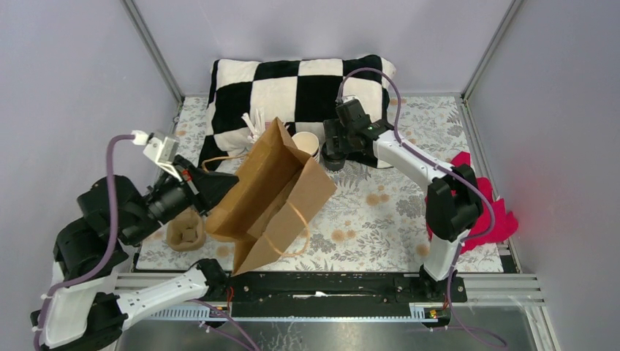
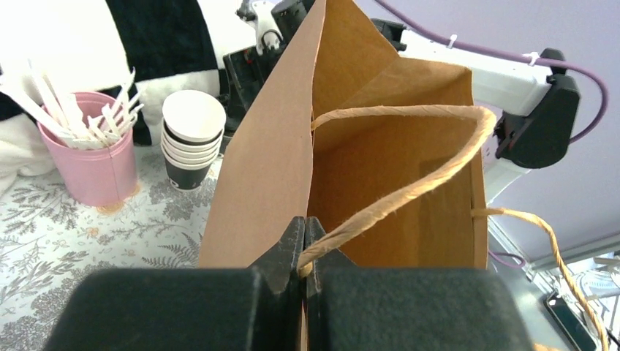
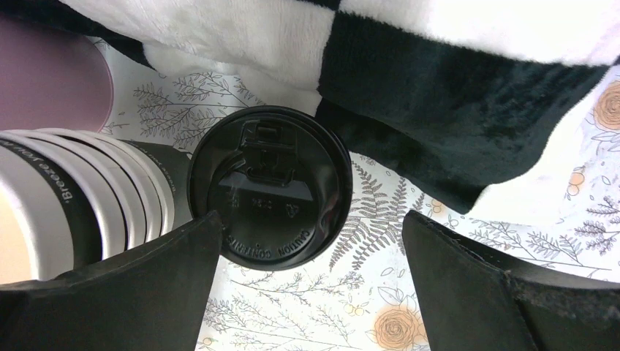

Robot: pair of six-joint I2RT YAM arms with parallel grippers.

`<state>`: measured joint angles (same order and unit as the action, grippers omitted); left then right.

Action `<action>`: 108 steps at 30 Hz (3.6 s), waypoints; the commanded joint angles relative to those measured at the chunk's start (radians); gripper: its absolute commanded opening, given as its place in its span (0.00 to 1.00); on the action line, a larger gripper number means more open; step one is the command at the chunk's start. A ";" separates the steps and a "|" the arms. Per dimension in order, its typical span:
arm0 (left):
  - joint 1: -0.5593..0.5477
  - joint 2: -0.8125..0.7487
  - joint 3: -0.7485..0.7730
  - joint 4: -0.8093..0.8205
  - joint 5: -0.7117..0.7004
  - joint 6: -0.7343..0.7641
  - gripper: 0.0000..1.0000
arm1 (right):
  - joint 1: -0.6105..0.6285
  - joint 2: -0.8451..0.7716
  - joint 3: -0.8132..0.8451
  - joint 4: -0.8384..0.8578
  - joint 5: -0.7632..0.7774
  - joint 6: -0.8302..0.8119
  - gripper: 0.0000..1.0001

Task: Pack the takeout coffee

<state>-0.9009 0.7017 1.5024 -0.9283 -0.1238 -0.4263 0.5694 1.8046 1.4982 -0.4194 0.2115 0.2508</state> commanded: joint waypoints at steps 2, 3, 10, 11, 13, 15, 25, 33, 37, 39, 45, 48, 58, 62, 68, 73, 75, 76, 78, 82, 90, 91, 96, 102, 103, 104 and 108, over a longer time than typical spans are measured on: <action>0.001 -0.043 0.095 0.006 -0.088 0.003 0.00 | 0.009 0.033 0.085 -0.021 -0.010 -0.040 1.00; 0.001 -0.049 0.107 0.000 -0.099 0.003 0.00 | 0.012 0.030 0.080 -0.016 -0.006 -0.044 1.00; 0.001 -0.071 0.169 -0.035 -0.132 0.002 0.00 | 0.044 0.052 0.116 -0.033 0.009 -0.068 1.00; 0.001 -0.074 0.173 -0.039 -0.135 0.001 0.00 | 0.048 0.062 0.127 -0.040 0.023 -0.071 1.00; 0.001 -0.079 0.174 -0.041 -0.134 0.000 0.00 | 0.052 0.083 0.144 -0.052 0.046 -0.076 0.98; 0.001 -0.081 0.173 -0.046 -0.131 -0.002 0.00 | 0.054 0.088 0.147 -0.046 0.046 -0.075 0.97; 0.001 -0.098 0.154 -0.047 -0.140 0.000 0.00 | 0.064 0.131 0.171 -0.052 0.038 -0.079 0.96; 0.000 -0.105 0.147 -0.047 -0.142 -0.005 0.00 | 0.064 0.162 0.193 -0.064 0.061 -0.088 0.94; 0.000 -0.106 0.144 -0.047 -0.140 -0.006 0.00 | 0.064 0.171 0.200 -0.067 0.060 -0.093 0.88; 0.000 -0.103 0.141 -0.047 -0.139 -0.005 0.00 | 0.064 0.171 0.200 -0.069 0.063 -0.093 0.87; -0.001 -0.096 0.136 -0.048 -0.135 -0.004 0.00 | 0.065 0.159 0.194 -0.075 0.083 -0.096 0.86; 0.000 -0.086 0.140 -0.046 -0.123 -0.007 0.00 | 0.065 0.129 0.174 -0.069 0.090 -0.095 0.84; -0.001 -0.050 0.044 0.126 0.079 -0.076 0.00 | 0.064 -0.157 -0.009 -0.061 0.155 -0.059 0.82; -0.001 -0.021 -0.067 0.328 0.223 -0.136 0.00 | 0.064 -0.331 -0.098 -0.096 0.201 -0.050 0.81; 0.000 0.142 -0.170 0.608 0.382 -0.244 0.00 | 0.064 -0.580 -0.134 -0.241 0.273 -0.041 0.80; -0.001 0.271 -0.208 0.758 0.320 -0.309 0.00 | 0.064 -0.746 -0.100 -0.356 0.345 -0.034 0.79; 0.000 0.308 -0.147 0.674 0.245 -0.250 0.00 | 0.064 -0.778 -0.137 -0.330 0.365 -0.060 0.79; 0.000 0.305 -0.123 0.640 0.186 -0.233 0.00 | 0.064 -0.772 -0.147 -0.332 0.366 -0.068 0.80; 0.001 0.276 -0.113 0.601 0.090 -0.189 0.00 | 0.063 -0.745 -0.167 -0.338 0.376 -0.068 0.83; 0.001 0.180 -0.082 0.418 -0.159 -0.132 0.00 | 0.058 -0.699 -0.222 -0.285 0.320 -0.048 0.84; 0.001 0.044 -0.142 0.306 -0.156 -0.144 0.00 | 0.054 -0.587 -0.304 -0.201 0.164 0.005 0.81; 0.001 0.037 -0.153 0.320 -0.123 -0.140 0.00 | 0.055 -0.577 -0.310 -0.213 0.153 0.019 0.82; 0.001 -0.003 -0.209 0.424 0.072 -0.101 0.00 | 0.089 -0.477 -0.285 -0.428 0.099 0.089 0.88; 0.001 0.005 -0.210 0.440 0.167 -0.054 0.00 | 0.112 -0.462 -0.333 -0.592 0.077 0.147 0.88; 0.001 0.007 -0.209 0.439 0.178 -0.048 0.00 | 0.112 -0.462 -0.341 -0.614 0.077 0.160 0.84; 0.001 0.007 -0.209 0.440 0.186 -0.044 0.00 | 0.113 -0.464 -0.349 -0.632 0.080 0.170 0.81; 0.000 0.007 -0.218 0.449 0.240 -0.033 0.00 | 0.111 -0.469 -0.391 -0.669 0.188 0.218 0.81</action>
<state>-0.9016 0.7128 1.2816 -0.5697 0.0223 -0.4931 0.6762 1.3552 1.1435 -0.9905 0.3138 0.3946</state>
